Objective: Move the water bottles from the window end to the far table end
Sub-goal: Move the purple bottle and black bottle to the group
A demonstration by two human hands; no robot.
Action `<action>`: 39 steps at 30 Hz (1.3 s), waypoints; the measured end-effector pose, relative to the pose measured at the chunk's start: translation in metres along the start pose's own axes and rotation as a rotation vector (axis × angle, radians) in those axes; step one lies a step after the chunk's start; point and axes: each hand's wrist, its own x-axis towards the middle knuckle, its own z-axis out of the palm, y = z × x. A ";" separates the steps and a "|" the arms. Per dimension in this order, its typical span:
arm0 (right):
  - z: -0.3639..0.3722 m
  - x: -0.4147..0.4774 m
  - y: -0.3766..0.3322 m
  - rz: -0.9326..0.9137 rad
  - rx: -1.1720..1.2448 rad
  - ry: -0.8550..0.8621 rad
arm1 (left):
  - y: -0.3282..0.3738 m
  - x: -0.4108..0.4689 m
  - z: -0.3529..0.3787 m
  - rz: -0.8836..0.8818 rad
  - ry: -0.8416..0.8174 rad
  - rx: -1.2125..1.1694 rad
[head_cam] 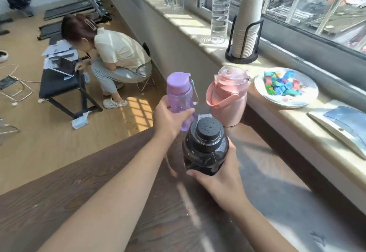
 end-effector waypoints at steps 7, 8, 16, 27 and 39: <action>-0.033 0.016 -0.012 0.049 0.008 -0.272 | -0.010 -0.029 -0.063 0.038 0.049 -0.076; -0.042 0.022 -0.017 0.055 -0.013 -0.366 | -0.015 -0.036 -0.075 0.028 0.038 -0.089; -0.054 0.042 -0.025 0.004 -0.131 -0.497 | -0.058 -0.098 -0.130 -0.114 0.086 -0.194; -0.010 0.009 -0.019 -0.010 -0.141 -0.272 | -0.077 -0.172 -0.169 -0.118 0.240 -0.213; 0.147 -0.106 -0.080 -0.032 -0.116 -0.468 | -0.121 -0.303 -0.298 -0.175 0.538 -0.220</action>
